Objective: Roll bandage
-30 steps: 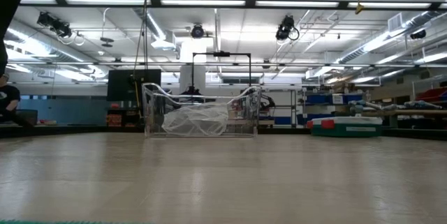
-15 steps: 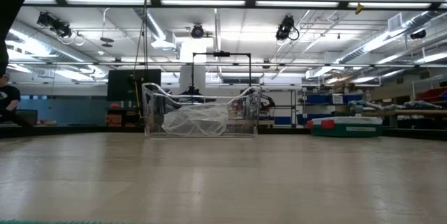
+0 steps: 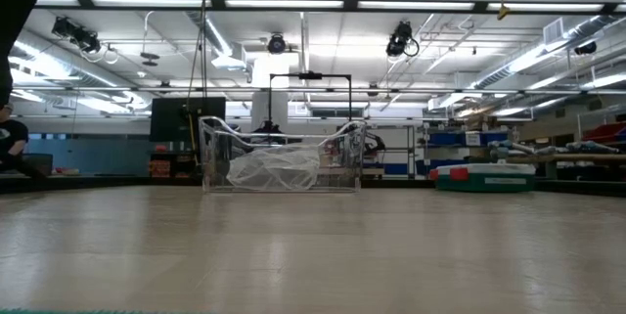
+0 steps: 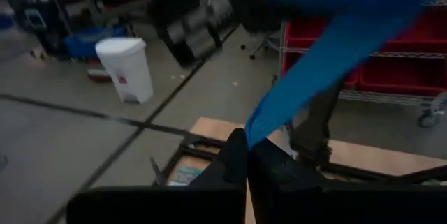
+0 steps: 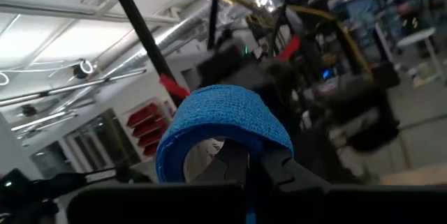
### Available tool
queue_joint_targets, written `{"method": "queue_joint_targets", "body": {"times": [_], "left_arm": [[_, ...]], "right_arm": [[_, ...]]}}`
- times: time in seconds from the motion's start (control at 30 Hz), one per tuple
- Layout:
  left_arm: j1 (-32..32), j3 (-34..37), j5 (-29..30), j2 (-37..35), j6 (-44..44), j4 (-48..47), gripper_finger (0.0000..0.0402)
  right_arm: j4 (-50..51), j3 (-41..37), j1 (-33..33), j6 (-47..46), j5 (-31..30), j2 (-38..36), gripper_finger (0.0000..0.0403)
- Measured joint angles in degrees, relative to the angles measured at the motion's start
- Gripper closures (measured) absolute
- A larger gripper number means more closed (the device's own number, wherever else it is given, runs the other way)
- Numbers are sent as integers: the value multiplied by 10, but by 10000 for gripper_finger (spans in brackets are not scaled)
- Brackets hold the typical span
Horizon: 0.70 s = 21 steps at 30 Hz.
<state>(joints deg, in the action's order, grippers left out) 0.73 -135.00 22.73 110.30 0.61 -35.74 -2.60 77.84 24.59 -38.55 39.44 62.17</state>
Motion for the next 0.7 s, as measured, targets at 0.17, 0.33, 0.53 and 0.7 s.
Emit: {"method": "queue_joint_targets", "body": {"times": [0.17,0.33,0.53,0.7], "left_arm": [[2,0,0,-4,-80,30,396],[12,0,-1,-23,-171,85,396],[24,1,-12,-23,-229,101,396],[29,1,-29,-23,-230,103,396]], "right_arm": [[40,0,-21,-29,5,-3,403],[82,0,-31,-64,2,-12,403],[103,1,-31,-74,-1,-12,403],[106,1,-32,-73,27,-5,403]]}}
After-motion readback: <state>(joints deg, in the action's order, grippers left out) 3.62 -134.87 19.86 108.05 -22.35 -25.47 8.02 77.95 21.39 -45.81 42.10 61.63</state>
